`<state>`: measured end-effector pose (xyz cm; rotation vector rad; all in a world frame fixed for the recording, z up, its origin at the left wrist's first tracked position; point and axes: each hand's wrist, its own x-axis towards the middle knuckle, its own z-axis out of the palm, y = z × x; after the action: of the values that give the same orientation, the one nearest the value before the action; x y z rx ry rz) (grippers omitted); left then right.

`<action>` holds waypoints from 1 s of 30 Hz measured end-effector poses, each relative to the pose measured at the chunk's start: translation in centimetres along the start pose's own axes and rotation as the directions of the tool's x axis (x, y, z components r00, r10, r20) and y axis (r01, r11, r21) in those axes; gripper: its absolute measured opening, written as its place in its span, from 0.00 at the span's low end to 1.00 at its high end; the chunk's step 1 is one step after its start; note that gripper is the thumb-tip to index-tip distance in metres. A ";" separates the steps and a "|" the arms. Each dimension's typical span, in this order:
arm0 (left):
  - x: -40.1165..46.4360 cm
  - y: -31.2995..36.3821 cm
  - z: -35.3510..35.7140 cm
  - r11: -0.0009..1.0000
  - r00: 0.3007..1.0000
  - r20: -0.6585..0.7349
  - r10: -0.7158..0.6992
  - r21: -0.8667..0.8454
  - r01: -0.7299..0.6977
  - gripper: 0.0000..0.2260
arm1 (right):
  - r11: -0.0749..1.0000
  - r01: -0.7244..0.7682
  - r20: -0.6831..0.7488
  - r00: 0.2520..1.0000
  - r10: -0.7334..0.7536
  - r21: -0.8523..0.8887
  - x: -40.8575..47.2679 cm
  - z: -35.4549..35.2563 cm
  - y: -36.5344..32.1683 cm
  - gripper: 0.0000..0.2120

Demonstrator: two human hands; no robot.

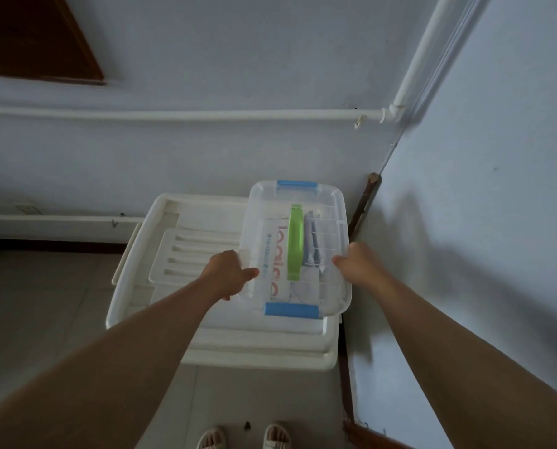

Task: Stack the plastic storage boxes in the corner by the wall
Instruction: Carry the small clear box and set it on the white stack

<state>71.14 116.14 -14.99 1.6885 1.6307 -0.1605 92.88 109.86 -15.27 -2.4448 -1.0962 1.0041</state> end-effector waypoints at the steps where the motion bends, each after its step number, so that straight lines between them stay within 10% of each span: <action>1: -0.1 0.0 0.1 1.000 1.000 -0.007 -0.003 -0.008 0.003 0.20 | 1.000 0.004 0.000 1.000 -0.004 -0.006 -0.1 0.0 0.0 0.17; 30: -11.9 -10.4 -4.0 1.000 0.982 -0.187 0.013 -0.015 -0.016 0.36 | 0.979 0.103 -0.132 0.983 -0.127 -0.175 -13.8 3.1 -6.6 0.36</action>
<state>58.11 107.77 -9.84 1.7463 1.7499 0.0197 80.65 104.02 -7.53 -2.5024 -1.3032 0.7157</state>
